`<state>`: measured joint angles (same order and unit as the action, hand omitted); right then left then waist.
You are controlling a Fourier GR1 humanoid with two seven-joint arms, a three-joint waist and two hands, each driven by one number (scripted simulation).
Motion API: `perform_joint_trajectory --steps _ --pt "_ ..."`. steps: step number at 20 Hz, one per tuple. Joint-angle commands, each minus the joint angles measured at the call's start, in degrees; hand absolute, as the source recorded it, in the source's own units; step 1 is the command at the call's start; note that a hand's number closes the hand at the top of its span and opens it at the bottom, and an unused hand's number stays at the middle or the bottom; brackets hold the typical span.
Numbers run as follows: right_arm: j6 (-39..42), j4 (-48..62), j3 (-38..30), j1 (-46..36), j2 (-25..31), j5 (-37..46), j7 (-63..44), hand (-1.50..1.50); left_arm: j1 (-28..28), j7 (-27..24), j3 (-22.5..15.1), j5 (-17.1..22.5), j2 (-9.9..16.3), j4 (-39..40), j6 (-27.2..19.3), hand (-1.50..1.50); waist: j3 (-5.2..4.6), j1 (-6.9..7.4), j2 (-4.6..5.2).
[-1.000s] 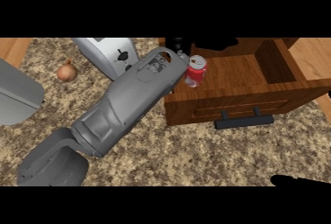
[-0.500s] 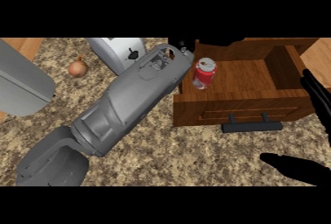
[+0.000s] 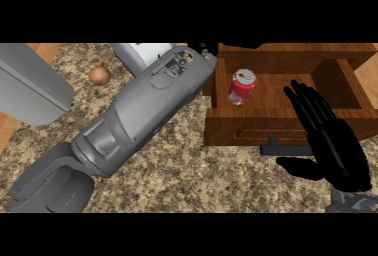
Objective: Pick up the can, place it into the drawer and close the drawer
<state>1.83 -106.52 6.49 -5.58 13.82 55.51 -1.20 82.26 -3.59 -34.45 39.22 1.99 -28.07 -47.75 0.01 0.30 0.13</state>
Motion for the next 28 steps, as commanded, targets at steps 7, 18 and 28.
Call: perform_joint_trajectory --steps 7,18,28 --pt "-14.4 21.3 -3.0 -4.5 -3.8 4.3 5.1 -1.50 -6.4 8.1 -1.4 -4.0 10.6 -13.3 2.3 -1.50 0.01 1.58 -0.60" --pt "-25.1 47.1 -7.1 -20.1 -4.8 10.0 7.7 -1.50 -12.8 14.0 -1.9 -6.5 17.4 -24.6 1.7 -1.50 0.05 2.79 0.08" --pt "-37.6 65.9 -12.0 -33.2 -6.7 13.7 6.6 -1.50 -16.6 20.4 -2.0 -7.7 24.2 -35.5 3.1 -1.50 0.10 4.22 0.39"
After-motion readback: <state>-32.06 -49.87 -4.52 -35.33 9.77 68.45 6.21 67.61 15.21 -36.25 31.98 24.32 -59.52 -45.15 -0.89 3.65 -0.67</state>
